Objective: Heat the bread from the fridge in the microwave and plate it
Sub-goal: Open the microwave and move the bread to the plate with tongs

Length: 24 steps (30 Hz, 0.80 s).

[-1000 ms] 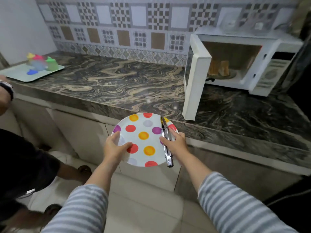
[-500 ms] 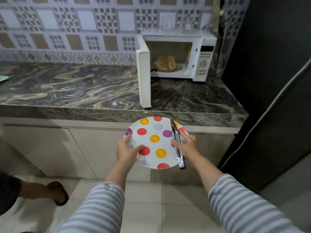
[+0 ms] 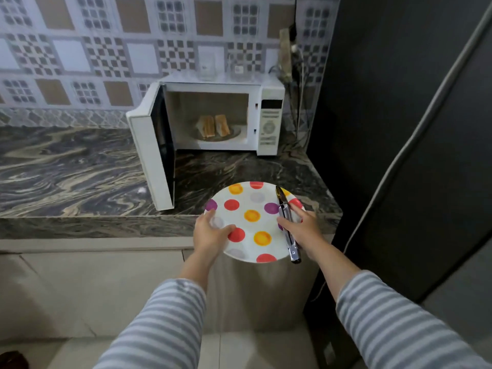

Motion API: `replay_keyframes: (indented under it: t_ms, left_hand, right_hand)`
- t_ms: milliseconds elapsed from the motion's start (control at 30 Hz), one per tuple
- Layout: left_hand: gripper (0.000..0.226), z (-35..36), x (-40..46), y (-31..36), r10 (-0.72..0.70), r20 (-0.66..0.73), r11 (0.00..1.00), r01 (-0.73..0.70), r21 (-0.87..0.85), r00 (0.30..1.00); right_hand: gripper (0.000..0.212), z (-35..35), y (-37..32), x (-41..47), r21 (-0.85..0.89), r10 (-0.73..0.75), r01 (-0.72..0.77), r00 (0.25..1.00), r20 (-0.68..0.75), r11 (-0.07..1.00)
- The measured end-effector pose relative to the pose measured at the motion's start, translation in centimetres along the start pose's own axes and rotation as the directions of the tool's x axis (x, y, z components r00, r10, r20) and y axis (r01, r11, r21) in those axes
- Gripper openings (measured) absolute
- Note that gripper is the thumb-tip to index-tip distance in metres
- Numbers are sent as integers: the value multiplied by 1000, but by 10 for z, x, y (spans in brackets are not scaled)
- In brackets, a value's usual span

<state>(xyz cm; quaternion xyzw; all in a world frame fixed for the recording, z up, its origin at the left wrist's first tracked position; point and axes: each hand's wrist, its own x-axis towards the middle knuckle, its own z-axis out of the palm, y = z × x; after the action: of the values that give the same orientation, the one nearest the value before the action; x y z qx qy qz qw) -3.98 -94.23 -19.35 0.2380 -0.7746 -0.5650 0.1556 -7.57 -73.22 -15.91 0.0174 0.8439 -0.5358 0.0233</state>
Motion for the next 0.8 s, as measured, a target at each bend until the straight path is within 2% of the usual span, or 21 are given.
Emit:
replay_keyframes:
  t_ms: [167,300,467,533,600,667,800]
  left_hand:
    - [75,32,45,15,5,-28,996,-2,92,1000]
    - [78,40,87,26,-18,-22,985,21,173,1000]
    - [79,49,143,23,51,-32,971,-42,237,998]
    - [80,53,164,23,24,-40,956,-11,294,999]
    - [80,54,179,24,5,-66,902,24,430,998]
    - [78,55,188,25,-5,-71,807,46,589,997]
    - [75,56,198,18,10,-44,736,23,676,999]
  right_hand:
    - [61,-8,-7,67,-105,-12,14,1000,24,994]
    - [65,6,-13,118,-75,-1,5,998,61,997]
    - [65,31,-20,180,-50,-16,20,996,82,999]
    - [65,41,-21,202,-69,-6,13,995,101,998]
    - [66,51,-22,221,-102,-9,20,994,113,995]
    - [66,59,-23,235,-132,-18,34,993,120,991]
    - [65,69,-24,255,-167,-16,39,991,136,985]
